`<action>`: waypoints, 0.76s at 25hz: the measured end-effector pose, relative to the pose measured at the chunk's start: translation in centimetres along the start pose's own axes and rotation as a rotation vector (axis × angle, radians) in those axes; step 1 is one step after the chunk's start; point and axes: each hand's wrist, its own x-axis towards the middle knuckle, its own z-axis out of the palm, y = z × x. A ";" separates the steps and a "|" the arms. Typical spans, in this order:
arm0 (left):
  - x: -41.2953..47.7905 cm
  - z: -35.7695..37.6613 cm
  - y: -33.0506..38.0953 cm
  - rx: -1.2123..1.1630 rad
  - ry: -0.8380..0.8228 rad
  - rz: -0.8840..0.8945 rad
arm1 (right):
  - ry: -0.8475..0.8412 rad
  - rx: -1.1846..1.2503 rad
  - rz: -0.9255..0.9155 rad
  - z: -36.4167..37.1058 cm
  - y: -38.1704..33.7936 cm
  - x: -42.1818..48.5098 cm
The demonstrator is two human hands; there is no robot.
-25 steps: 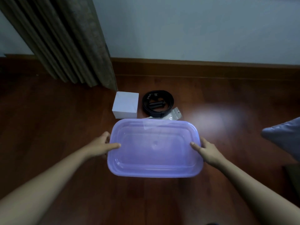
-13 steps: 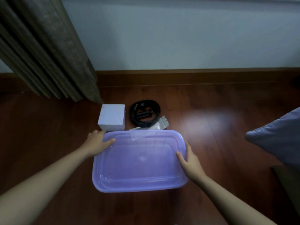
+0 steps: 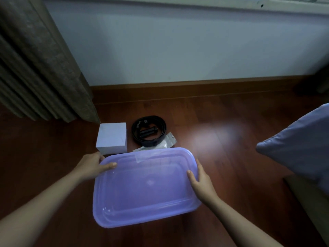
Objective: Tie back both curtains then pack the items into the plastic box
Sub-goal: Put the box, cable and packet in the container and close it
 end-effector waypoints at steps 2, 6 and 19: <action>0.0 0.2 -0.2 -0.019 0.011 -0.002 | 0.027 0.003 -0.015 0.2 0.0 -0.1; -0.4 0.0 0.0 -0.032 0.059 0.037 | 0.055 0.016 -0.023 0.3 0.2 0.0; -2.1 -1.2 0.4 -0.104 0.021 0.040 | 0.110 0.204 -0.070 -1.1 -1.7 -0.3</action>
